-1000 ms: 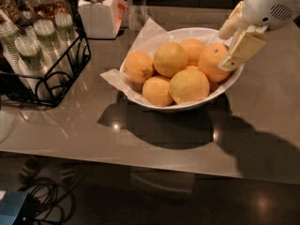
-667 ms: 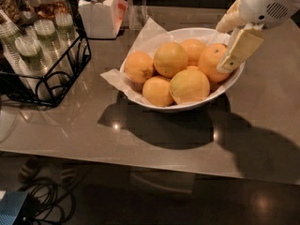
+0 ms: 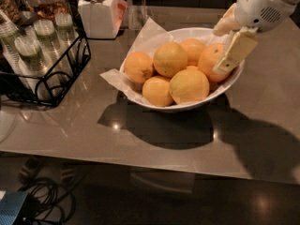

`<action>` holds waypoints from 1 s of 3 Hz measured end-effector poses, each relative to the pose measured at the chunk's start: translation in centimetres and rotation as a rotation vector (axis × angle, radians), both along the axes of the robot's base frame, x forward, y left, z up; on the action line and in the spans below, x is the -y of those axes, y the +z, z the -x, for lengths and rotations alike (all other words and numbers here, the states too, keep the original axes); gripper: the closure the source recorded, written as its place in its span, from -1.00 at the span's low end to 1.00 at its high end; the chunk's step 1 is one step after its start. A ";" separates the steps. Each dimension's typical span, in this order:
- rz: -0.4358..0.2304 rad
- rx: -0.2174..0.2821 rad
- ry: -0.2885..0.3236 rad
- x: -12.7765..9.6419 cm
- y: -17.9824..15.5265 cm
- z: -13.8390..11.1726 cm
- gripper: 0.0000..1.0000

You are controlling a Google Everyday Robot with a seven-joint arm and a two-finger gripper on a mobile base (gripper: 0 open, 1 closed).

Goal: Pick orange from white bowl

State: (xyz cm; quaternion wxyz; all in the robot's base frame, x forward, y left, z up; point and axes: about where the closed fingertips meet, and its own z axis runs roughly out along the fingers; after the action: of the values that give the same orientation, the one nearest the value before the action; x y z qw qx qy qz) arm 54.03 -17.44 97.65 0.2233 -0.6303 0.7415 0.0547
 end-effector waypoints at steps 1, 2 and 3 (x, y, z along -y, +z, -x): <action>-0.015 -0.015 -0.006 0.1 -0.7 -0.4 -0.40; -0.028 -0.033 -0.006 0.2 -1.4 -0.8 -0.42; -0.042 -0.058 -0.006 0.2 -2.4 -1.1 -0.40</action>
Offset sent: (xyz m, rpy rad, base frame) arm 0.0068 -0.0058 -0.0213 0.0367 0.0678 -0.0059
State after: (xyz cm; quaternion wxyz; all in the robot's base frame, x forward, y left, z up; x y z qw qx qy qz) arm 55.14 -17.63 95.26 0.2150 -0.6214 0.7483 0.0875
